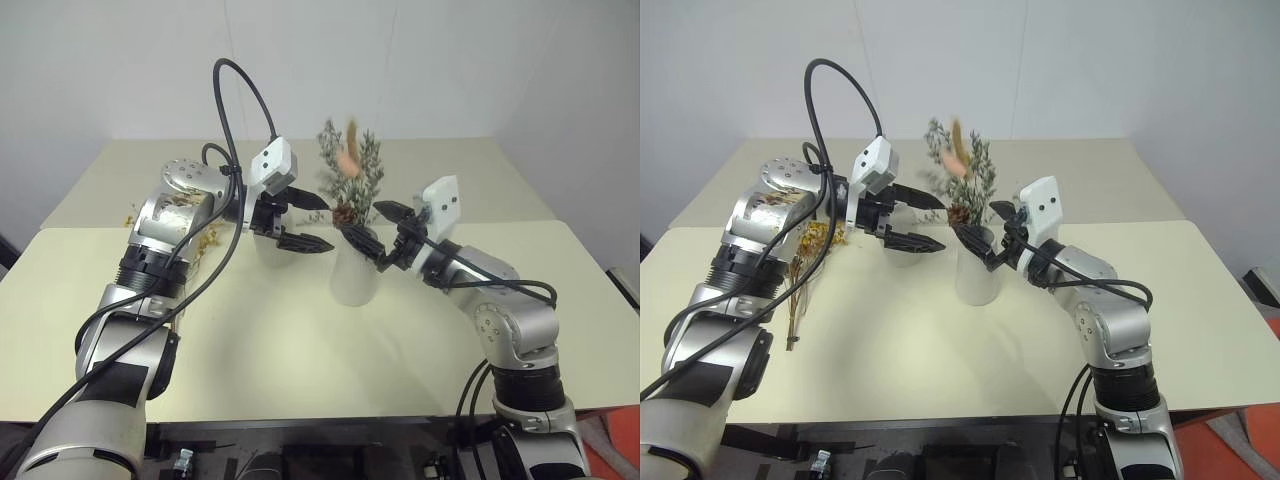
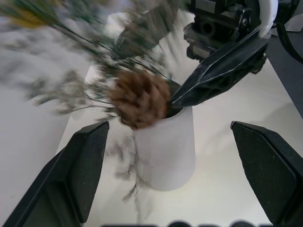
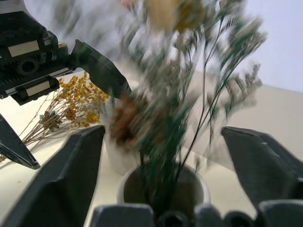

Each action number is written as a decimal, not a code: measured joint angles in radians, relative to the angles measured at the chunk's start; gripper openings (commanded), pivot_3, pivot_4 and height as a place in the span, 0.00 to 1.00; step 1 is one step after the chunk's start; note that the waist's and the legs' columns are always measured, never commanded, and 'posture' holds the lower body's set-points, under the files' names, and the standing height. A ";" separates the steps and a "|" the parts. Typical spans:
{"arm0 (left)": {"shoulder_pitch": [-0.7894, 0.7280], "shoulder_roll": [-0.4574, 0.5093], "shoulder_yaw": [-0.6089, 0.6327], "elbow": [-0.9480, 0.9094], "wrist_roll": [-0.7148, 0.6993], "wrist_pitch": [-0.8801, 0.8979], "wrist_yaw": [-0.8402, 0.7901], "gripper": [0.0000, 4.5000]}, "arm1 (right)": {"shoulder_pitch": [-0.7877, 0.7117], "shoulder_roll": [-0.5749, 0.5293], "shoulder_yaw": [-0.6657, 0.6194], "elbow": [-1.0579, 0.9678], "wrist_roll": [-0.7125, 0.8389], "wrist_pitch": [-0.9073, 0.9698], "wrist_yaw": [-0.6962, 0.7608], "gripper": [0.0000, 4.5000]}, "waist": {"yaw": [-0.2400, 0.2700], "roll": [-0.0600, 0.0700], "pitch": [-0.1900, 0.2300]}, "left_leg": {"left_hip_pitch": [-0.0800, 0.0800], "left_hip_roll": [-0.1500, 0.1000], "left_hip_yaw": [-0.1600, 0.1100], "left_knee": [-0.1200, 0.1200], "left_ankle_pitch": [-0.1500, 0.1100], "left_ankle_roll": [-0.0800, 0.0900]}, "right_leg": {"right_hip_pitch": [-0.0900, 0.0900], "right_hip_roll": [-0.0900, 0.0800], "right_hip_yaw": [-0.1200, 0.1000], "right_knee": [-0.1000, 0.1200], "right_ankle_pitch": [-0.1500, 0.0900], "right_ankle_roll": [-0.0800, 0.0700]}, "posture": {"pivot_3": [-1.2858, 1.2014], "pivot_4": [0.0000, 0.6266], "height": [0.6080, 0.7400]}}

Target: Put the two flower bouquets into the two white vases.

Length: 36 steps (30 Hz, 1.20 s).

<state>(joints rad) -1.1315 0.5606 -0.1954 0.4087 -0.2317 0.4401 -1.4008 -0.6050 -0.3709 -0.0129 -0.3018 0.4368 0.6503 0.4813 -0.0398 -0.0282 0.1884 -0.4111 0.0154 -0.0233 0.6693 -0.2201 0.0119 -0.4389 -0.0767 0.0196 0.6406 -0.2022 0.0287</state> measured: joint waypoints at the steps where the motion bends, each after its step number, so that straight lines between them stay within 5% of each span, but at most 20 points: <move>1: 0.000 0.000 0.000 0.000 0.000 0.000 0.000 1.00 | 0.004 -0.014 -0.003 -0.013 0.004 0.004 0.004 1.00 | 0.000 0.000 0.000 | 0.000 0.000 0.000 0.000 0.000 0.000 | 0.000 0.000 0.000 0.000 0.000 0.000 | 0.52 0.24 1.00; 10: 0.020 0.010 0.001 -0.015 -0.002 0.004 0.010 1.00 | 0.072 -0.164 -0.071 -0.111 0.089 0.104 0.059 1.00 | 0.001 0.000 0.000 | 0.000 0.000 0.000 0.000 0.000 0.000 | 0.000 0.000 0.000 0.000 0.000 0.000 | 0.52 0.24 1.00; 19: 0.128 0.133 0.084 -0.158 -0.027 0.119 0.080 1.00 | 0.039 -0.305 -0.195 -0.187 0.318 0.234 0.156 1.00 | -0.003 0.000 0.000 | 0.001 0.001 0.000 0.000 0.000 0.000 | 0.000 0.000 0.001 0.000 0.000 0.000 | 0.52 0.24 1.00; 26: 0.220 0.218 0.188 -0.352 -0.047 0.397 0.303 1.00 | -0.111 -0.274 -0.133 -0.166 0.491 0.320 0.196 1.00 | -0.001 0.000 0.000 | 0.003 0.001 0.000 0.000 0.000 0.000 | 0.002 0.000 0.001 0.000 -0.001 0.001 | 0.52 0.24 1.00; 36: 0.251 0.278 0.242 -0.479 -0.045 0.870 0.586 1.00 | -0.228 -0.227 0.040 -0.055 0.449 0.319 0.271 1.00 | 0.001 0.000 0.000 | 0.003 0.001 0.000 0.000 0.000 0.000 | 0.001 0.000 0.000 0.001 -0.001 0.002 | 0.52 0.24 1.00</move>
<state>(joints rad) -0.8805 0.8390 0.0463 -0.0705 -0.2768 1.3097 -0.8151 -0.8335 -0.5974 0.0274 -0.3568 0.8861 0.9690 0.7528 -0.0392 -0.0284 0.1885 -0.4083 0.0160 -0.0236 0.6691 -0.2201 0.0119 -0.4374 -0.0764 0.0201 0.6411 -0.2034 0.0305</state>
